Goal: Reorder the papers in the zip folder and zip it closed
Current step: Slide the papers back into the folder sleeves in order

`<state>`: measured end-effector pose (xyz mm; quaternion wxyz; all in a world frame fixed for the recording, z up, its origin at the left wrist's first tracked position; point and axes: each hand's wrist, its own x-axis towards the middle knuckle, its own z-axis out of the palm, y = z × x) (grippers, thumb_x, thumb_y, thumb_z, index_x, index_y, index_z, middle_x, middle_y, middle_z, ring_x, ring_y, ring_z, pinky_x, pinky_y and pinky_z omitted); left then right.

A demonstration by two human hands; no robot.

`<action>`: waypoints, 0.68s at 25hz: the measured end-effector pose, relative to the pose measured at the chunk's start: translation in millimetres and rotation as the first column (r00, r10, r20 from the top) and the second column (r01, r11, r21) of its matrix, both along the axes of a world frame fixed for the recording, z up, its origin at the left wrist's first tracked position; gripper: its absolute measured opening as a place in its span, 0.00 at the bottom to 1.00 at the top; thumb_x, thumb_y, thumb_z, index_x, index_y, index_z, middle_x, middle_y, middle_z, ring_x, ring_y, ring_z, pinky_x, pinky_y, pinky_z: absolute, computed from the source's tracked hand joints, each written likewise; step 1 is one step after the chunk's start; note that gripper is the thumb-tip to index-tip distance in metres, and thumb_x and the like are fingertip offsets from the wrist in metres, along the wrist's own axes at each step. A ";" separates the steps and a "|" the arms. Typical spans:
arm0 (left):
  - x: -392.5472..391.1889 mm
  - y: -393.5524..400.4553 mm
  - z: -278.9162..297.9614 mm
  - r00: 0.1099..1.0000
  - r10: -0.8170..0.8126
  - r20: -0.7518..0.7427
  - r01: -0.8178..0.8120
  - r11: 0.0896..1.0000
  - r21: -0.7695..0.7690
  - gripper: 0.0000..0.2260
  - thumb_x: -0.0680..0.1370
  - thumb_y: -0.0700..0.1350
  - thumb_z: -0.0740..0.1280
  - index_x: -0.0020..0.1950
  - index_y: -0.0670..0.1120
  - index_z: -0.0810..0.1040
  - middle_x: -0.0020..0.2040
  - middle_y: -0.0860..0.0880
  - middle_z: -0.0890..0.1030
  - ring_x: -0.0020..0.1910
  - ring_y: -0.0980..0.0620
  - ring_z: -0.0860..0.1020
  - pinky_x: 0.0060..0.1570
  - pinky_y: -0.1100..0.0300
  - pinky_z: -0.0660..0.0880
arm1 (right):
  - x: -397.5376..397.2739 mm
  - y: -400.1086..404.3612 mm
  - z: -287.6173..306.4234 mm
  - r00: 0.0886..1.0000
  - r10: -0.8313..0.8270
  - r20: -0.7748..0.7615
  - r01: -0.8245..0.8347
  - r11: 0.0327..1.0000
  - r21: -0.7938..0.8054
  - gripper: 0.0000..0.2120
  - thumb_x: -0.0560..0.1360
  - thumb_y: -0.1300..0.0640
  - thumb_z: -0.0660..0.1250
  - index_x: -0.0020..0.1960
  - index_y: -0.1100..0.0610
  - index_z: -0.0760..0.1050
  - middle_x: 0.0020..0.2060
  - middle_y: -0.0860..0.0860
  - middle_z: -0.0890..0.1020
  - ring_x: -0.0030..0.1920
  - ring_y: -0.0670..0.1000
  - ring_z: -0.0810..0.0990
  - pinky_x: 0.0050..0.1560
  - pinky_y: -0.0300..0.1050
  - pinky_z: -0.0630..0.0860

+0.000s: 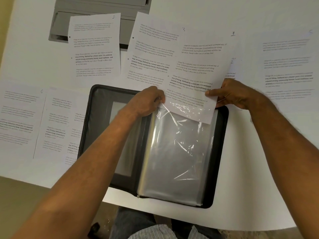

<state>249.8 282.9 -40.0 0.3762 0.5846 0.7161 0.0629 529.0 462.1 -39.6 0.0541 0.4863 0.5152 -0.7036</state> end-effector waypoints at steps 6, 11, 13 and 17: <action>19.8 -4.9 -5.4 0.997 0.076 -0.012 -0.075 0.994 0.084 0.05 0.80 0.42 0.66 0.52 0.47 0.81 0.52 0.49 0.72 0.45 0.51 0.74 0.48 0.54 0.75 | 0.4 -4.6 1.0 0.996 -0.028 0.079 0.028 1.000 -0.005 0.16 0.74 0.62 0.76 0.59 0.53 0.79 0.52 0.51 0.87 0.46 0.50 0.88 0.36 0.43 0.84; 22.6 -9.3 -6.3 0.994 0.109 0.007 -0.109 0.986 0.123 0.04 0.79 0.42 0.67 0.51 0.46 0.81 0.54 0.49 0.71 0.46 0.51 0.74 0.48 0.54 0.75 | 6.9 -3.4 2.1 0.971 0.059 0.234 -0.057 0.998 -0.018 0.13 0.73 0.59 0.78 0.54 0.51 0.79 0.44 0.49 0.88 0.40 0.48 0.87 0.37 0.42 0.84; 23.3 -9.6 -7.0 0.985 0.162 0.063 -0.169 0.978 0.120 0.04 0.78 0.41 0.68 0.51 0.47 0.82 0.59 0.50 0.71 0.48 0.53 0.74 0.48 0.59 0.73 | 7.5 -2.4 3.1 0.959 0.112 0.262 -0.118 0.993 0.007 0.13 0.73 0.56 0.79 0.53 0.51 0.79 0.42 0.49 0.88 0.40 0.48 0.86 0.42 0.42 0.82; 23.0 -8.7 -10.2 0.952 0.272 0.144 -0.284 0.956 0.076 0.04 0.78 0.40 0.70 0.49 0.47 0.84 0.65 0.50 0.72 0.57 0.55 0.74 0.54 0.63 0.72 | 3.5 -3.5 8.8 0.948 0.156 0.279 -0.181 0.981 0.067 0.11 0.72 0.54 0.78 0.51 0.53 0.79 0.41 0.50 0.84 0.38 0.49 0.77 0.40 0.42 0.75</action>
